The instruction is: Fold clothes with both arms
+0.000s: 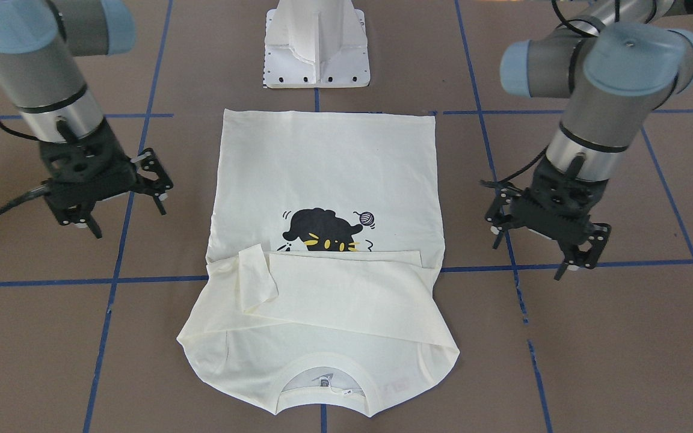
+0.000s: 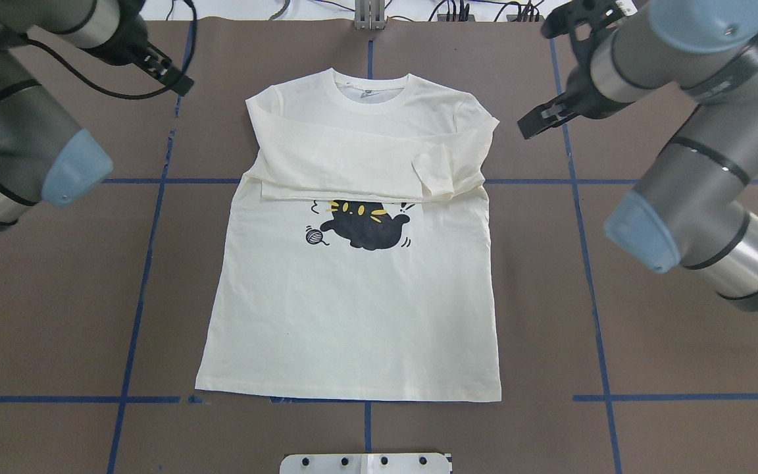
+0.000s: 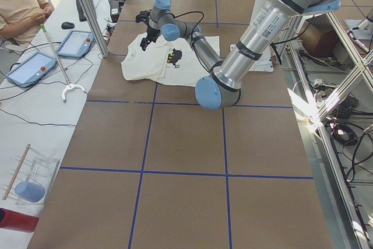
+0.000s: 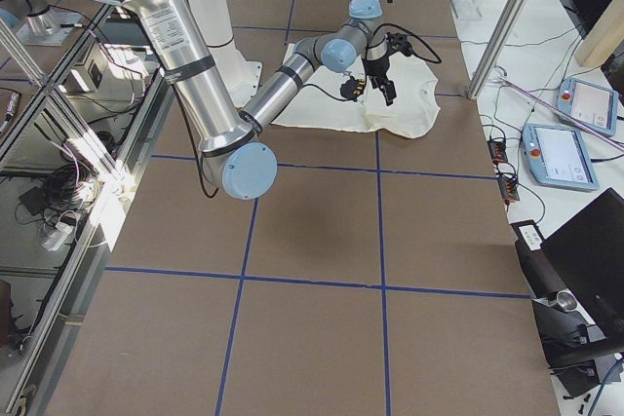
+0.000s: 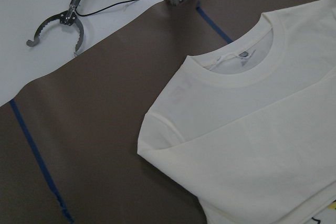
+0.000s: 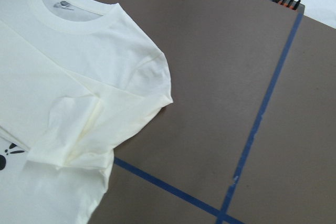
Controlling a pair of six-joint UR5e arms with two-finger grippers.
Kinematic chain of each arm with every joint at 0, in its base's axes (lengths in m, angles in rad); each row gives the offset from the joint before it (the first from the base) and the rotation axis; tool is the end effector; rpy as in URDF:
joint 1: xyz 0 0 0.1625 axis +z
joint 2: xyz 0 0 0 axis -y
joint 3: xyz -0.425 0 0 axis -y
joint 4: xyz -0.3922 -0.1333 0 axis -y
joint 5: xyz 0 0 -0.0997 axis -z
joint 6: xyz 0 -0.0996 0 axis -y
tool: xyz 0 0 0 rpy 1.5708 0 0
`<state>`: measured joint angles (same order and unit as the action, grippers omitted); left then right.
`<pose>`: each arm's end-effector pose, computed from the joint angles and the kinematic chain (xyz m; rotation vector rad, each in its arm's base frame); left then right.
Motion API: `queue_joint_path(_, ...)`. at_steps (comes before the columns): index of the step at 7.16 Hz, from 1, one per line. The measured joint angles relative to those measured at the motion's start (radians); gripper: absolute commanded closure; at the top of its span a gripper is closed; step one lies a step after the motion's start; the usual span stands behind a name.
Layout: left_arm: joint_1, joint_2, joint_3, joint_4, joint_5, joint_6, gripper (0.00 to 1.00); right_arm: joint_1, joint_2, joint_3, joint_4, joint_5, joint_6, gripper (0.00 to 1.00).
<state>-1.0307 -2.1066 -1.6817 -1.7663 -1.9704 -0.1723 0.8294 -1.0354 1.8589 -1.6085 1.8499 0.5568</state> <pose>0.2608 -0.6188 0.2783 0.6545 0.6485 0.5099 -0.3417 -0.5299 0.2375 0.4633 -0.6847 -0.2836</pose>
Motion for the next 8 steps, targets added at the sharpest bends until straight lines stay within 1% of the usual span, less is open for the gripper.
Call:
queue_joint_path(1, -0.046, 0.035, -0.002, -0.008, -0.026, 0.050, 0.00, -0.075, 0.082, -0.064, -0.040, -0.098, 0.050, 0.04)
queue_joint_path(2, -0.065, 0.051, -0.003, -0.012, -0.046, 0.068, 0.00, -0.133, 0.157, -0.154, -0.055, -0.184, 0.083, 0.05)
queue_joint_path(3, -0.071, 0.059, -0.004, -0.016, -0.055, 0.071, 0.00, -0.181, 0.213, -0.241, -0.058, -0.263, 0.096, 0.05)
queue_joint_path(5, -0.073, 0.063, -0.004, -0.020, -0.059, 0.068, 0.00, -0.261, 0.279, -0.375, -0.057, -0.405, 0.098, 0.07)
queue_joint_path(6, -0.074, 0.063, -0.004, -0.021, -0.059, 0.066, 0.00, -0.282, 0.296, -0.423, -0.056, -0.453, 0.083, 0.08)
queue_joint_path(8, -0.073, 0.069, -0.005, -0.021, -0.059, 0.065, 0.00, -0.295, 0.320, -0.497, -0.054, -0.501, 0.027, 0.08)
